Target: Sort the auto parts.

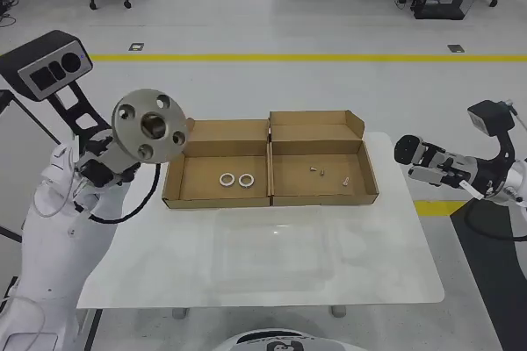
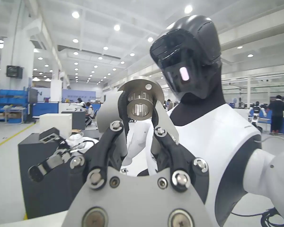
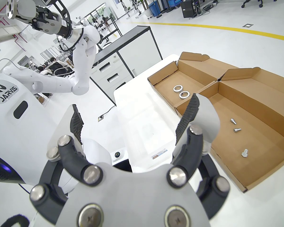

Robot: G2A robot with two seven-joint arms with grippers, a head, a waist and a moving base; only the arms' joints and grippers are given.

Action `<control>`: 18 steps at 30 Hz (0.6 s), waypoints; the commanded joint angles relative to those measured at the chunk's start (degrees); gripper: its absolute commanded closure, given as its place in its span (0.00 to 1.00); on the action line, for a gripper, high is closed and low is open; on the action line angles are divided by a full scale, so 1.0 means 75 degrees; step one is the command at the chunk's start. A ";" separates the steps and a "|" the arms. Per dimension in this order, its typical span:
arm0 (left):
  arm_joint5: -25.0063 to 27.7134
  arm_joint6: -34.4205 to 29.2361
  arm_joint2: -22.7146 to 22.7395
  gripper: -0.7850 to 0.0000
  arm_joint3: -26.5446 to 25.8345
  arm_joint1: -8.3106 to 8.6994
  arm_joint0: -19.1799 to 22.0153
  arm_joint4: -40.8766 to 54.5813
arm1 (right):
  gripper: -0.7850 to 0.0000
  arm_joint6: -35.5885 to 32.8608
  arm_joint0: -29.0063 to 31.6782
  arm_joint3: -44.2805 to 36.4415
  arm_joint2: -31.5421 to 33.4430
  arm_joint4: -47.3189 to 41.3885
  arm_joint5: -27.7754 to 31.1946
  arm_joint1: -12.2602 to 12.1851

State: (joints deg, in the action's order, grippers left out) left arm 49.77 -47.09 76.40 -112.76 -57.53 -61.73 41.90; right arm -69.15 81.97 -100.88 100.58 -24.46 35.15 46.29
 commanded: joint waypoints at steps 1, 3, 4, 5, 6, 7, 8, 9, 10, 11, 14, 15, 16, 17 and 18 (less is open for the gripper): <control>-0.0262 0.0157 0.0088 1.00 -0.0087 -0.0003 -0.0079 -0.0512 | 0.00 0.0000 0.0000 0.0000 0.0000 -0.0002 0.0000 0.0000; -0.0398 0.0186 0.0142 1.00 -0.0195 -0.0005 -0.0116 -0.0871 | 0.00 0.0000 0.0000 0.0000 0.0000 -0.0002 0.0000 0.0000; -0.0408 0.0292 0.0115 1.00 -0.0292 -0.0019 -0.0149 -0.0846 | 0.00 0.0000 0.0000 0.0000 0.0000 -0.0002 0.0000 0.0000; -0.0393 0.0339 0.0096 1.00 -0.0321 -0.0027 -0.0165 -0.0807 | 0.00 0.0000 0.0000 0.0000 0.0000 -0.0002 0.0000 0.0000; -0.0346 0.0368 0.0067 1.00 -0.0361 -0.0038 -0.0174 -0.0740 | 0.00 0.0000 0.0000 0.0000 0.0000 -0.0002 0.0000 0.0000; -0.0270 0.0395 0.0035 1.00 -0.0402 -0.0050 -0.0173 -0.0617 | 0.00 0.0000 0.0000 0.0000 0.0000 -0.0002 0.0000 0.0000; -0.0178 0.0410 -0.0025 1.00 -0.0436 -0.0064 -0.0175 -0.0416 | 0.00 0.0000 0.0000 0.0000 0.0000 -0.0002 0.0000 0.0000; -0.0113 0.0362 -0.0072 1.00 -0.0445 -0.0073 -0.0164 -0.0267 | 0.00 0.0000 0.0000 0.0000 0.0000 -0.0002 0.0000 0.0000; -0.0062 0.0295 -0.0097 1.00 -0.0439 -0.0079 -0.0143 -0.0154 | 0.00 0.0000 0.0000 0.0000 0.0000 -0.0002 0.0000 0.0000; 0.0063 0.0291 -0.0179 1.00 -0.0483 -0.0098 -0.0129 0.0170 | 0.00 0.0000 0.0000 0.0000 0.0000 -0.0002 0.0000 0.0000; 0.0221 0.0169 -0.0257 1.00 -0.0446 -0.0124 -0.0075 0.0580 | 0.00 0.0000 0.0000 0.0000 0.0000 -0.0002 0.0000 0.0000; 0.0254 0.0095 -0.0279 1.00 -0.0433 -0.0131 -0.0050 0.0689 | 0.00 0.0000 0.0000 0.0000 0.0000 -0.0002 0.0000 0.0000; 0.0277 0.0025 -0.0287 1.00 -0.0390 -0.0140 -0.0026 0.0792 | 0.00 0.0000 0.0000 0.0000 0.0000 -0.0002 0.0000 0.0000; 0.0305 0.0019 -0.0292 1.00 -0.0386 -0.0147 -0.0017 0.0861 | 0.00 0.0000 0.0000 0.0000 0.0000 -0.0002 0.0000 0.0000; 0.0360 0.0019 -0.0319 1.00 -0.0387 -0.0161 -0.0008 0.0991 | 0.00 0.0000 0.0000 0.0000 0.0000 -0.0002 0.0000 0.0000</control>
State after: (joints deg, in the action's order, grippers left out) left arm 52.11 -46.94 74.16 -115.69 -58.65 -61.85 48.42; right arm -69.15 81.97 -100.88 100.58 -24.46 35.15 46.29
